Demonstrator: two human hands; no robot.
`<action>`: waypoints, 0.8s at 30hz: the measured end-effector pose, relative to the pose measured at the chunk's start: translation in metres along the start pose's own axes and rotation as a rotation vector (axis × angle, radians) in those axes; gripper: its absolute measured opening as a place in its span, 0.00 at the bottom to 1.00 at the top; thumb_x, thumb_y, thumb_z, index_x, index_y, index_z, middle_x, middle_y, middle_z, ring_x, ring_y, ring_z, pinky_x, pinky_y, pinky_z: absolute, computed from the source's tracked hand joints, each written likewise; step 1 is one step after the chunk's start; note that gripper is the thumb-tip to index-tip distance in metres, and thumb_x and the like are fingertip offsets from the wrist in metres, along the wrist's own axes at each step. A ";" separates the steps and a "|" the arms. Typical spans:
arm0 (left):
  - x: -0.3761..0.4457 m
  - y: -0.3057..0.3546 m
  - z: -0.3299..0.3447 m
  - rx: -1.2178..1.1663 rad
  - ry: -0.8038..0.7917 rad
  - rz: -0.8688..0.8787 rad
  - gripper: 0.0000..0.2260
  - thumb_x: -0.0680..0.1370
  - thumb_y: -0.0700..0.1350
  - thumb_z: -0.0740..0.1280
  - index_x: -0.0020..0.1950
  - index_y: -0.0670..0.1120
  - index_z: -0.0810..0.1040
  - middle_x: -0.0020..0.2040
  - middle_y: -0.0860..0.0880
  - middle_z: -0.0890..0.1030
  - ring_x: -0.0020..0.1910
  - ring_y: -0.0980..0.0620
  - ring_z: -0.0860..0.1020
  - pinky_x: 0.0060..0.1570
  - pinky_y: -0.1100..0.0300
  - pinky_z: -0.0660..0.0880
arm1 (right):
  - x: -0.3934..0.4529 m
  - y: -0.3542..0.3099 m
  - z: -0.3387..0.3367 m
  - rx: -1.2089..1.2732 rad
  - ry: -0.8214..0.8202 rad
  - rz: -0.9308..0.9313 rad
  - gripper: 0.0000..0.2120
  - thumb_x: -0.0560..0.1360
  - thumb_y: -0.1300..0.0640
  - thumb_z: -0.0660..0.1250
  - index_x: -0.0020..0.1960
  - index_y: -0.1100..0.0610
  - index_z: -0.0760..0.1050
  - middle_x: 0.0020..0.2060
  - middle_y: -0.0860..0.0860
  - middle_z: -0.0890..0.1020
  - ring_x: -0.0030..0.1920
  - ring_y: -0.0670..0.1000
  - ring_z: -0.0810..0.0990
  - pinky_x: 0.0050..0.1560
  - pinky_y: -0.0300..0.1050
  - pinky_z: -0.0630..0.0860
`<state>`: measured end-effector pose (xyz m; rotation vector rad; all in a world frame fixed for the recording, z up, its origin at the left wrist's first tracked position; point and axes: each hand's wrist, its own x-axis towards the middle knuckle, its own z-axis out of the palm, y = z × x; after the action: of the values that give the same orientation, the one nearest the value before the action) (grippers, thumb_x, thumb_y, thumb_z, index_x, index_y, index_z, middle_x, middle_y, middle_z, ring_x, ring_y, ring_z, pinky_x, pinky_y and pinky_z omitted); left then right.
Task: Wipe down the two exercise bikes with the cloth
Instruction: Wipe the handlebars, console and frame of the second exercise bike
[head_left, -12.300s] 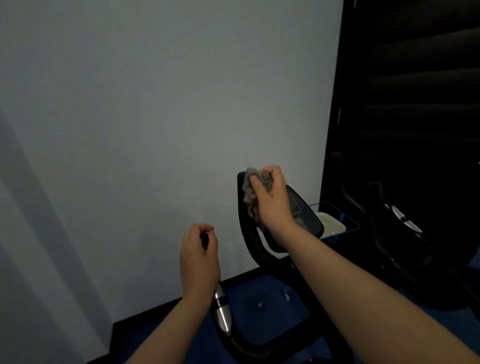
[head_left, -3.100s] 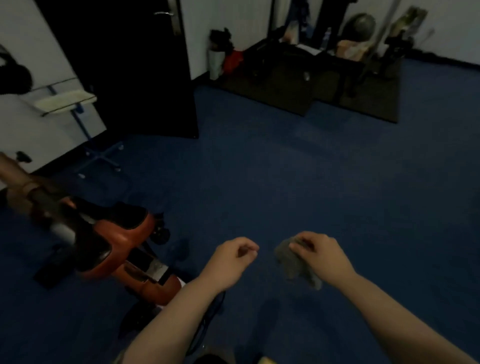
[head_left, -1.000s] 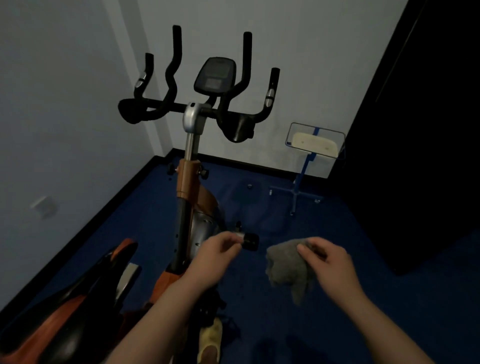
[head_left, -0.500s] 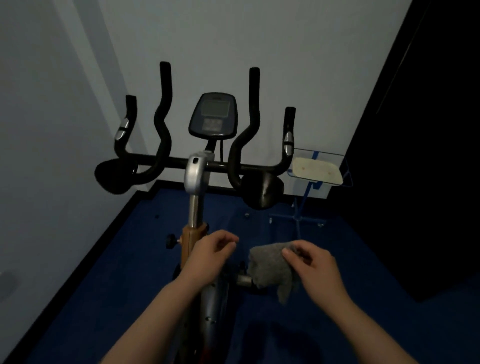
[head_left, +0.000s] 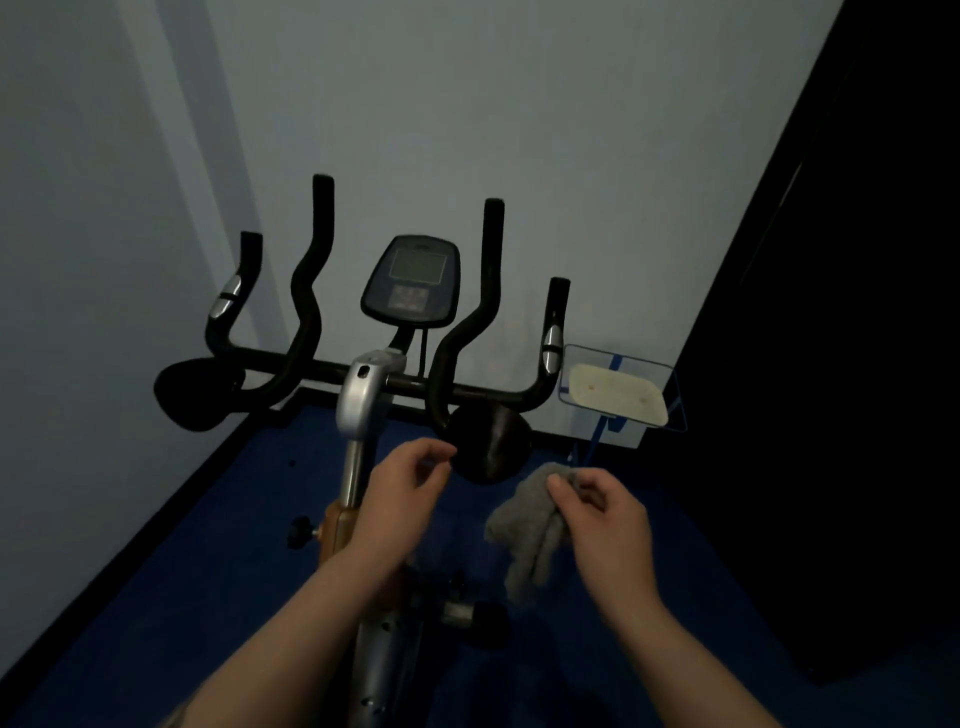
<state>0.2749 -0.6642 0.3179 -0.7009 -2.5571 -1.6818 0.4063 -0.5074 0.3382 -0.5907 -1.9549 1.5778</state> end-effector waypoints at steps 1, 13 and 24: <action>0.004 0.003 0.001 0.020 0.013 0.009 0.09 0.78 0.37 0.66 0.53 0.50 0.80 0.50 0.51 0.81 0.48 0.59 0.78 0.47 0.69 0.73 | 0.004 -0.001 0.001 0.022 0.018 0.002 0.03 0.75 0.56 0.70 0.45 0.55 0.80 0.39 0.47 0.83 0.41 0.42 0.82 0.41 0.37 0.78; 0.047 -0.007 0.018 0.025 -0.026 0.087 0.13 0.81 0.41 0.63 0.66 0.45 0.76 0.58 0.49 0.78 0.58 0.54 0.76 0.57 0.67 0.70 | 0.056 -0.004 0.065 -0.071 0.174 -0.053 0.07 0.74 0.47 0.70 0.45 0.47 0.73 0.40 0.43 0.79 0.41 0.38 0.77 0.42 0.42 0.76; 0.047 -0.040 0.031 -0.179 0.046 0.239 0.15 0.81 0.38 0.64 0.66 0.49 0.77 0.57 0.51 0.80 0.55 0.61 0.77 0.54 0.73 0.71 | 0.064 0.038 0.097 -1.047 0.199 -0.518 0.12 0.76 0.50 0.67 0.57 0.54 0.78 0.55 0.51 0.78 0.57 0.57 0.72 0.60 0.53 0.68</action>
<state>0.2254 -0.6334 0.2809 -0.9224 -2.2077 -1.8338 0.2939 -0.5297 0.2953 -0.5131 -2.4068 0.1047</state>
